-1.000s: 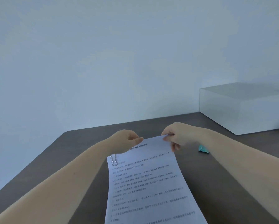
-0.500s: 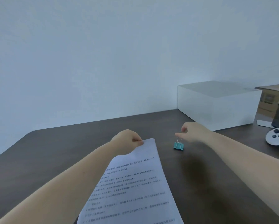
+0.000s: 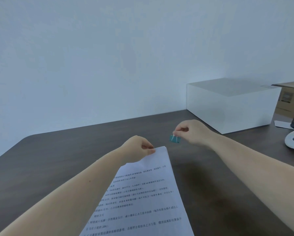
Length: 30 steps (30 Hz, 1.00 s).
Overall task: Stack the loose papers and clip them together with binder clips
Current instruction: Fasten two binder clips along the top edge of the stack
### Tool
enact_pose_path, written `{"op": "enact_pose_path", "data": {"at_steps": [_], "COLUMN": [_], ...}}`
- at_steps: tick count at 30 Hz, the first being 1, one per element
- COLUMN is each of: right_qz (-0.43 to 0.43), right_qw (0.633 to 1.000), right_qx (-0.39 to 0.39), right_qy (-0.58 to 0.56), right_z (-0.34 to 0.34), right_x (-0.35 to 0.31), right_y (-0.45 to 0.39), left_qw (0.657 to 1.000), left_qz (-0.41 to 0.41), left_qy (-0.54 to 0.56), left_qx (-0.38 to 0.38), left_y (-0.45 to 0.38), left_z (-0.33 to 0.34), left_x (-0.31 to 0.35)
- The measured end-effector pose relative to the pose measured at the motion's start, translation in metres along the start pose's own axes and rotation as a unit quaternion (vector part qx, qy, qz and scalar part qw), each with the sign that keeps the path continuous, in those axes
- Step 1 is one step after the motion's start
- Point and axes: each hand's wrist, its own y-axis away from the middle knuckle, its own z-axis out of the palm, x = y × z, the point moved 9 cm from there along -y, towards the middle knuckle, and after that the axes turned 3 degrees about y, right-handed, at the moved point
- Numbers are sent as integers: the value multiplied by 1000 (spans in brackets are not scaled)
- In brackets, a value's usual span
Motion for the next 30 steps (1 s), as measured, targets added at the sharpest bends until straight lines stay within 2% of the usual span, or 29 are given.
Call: {"op": "enact_pose_path", "data": {"at_steps": [5, 8, 15, 19, 26, 30], "right_qz": [-132, -129, -95, -92, -144, -134], "right_qw": [990, 988, 987, 985, 983, 987], "right_qx": [-43, -83, -124, -148, -111, -82], "right_qy": [28, 4, -46, -14, 36, 16], "right_z": [20, 39, 48, 50, 44, 29], "right_x": [-56, -58, -56, -57, -65, -59], "right_y": [-1, -4, -7, -9, -15, -24], "left_qw": [1000, 999, 997, 997, 997, 998], "left_qz": [12, -1, -23, -27, -24, -20], "left_qy": [28, 42, 71, 69, 68, 51], "left_qx": [4, 1, -6, -16, -17, -23], "left_y": [-3, -3, -1, 0, -1, 1], "left_z": [-2, -2, -4, -4, -6, -7], "left_x": [5, 3, -9, -7, -2, 1]}}
